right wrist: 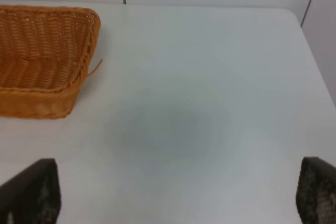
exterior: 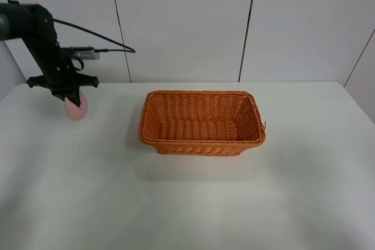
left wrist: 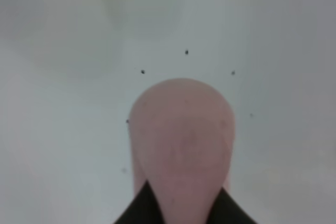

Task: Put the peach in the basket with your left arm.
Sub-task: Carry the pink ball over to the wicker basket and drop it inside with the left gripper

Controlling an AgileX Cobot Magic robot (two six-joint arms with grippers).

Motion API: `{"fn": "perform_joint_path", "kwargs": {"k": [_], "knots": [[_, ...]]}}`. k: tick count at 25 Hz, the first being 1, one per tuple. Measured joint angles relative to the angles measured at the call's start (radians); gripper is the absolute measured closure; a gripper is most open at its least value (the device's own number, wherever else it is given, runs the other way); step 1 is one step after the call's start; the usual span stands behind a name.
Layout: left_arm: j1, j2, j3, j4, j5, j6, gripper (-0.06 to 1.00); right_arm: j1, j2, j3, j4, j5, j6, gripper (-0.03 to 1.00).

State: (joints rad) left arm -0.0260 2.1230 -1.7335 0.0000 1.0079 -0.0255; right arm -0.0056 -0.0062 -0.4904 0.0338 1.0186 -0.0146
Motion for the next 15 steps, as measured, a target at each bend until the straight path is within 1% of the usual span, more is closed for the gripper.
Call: {"fn": "perform_joint_path", "kwargs": {"k": [4, 8, 10, 15], "knots": [[-0.021, -0.043, -0.112, 0.009, 0.1, -0.003, 0.9, 0.0, 0.0, 0.0, 0.0, 0.0, 0.0, 0.27], [-0.091, -0.041, -0.18, 0.0, 0.137, -0.004, 0.9, 0.0, 0.0, 0.0, 0.0, 0.0, 0.0, 0.27], [-0.144, -0.036, -0.201, -0.009, 0.149, -0.005, 0.9, 0.0, 0.0, 0.0, 0.0, 0.0, 0.0, 0.27], [-0.321, -0.003, -0.25, -0.032, 0.149, -0.005, 0.9, 0.0, 0.0, 0.0, 0.0, 0.0, 0.0, 0.27]]}}
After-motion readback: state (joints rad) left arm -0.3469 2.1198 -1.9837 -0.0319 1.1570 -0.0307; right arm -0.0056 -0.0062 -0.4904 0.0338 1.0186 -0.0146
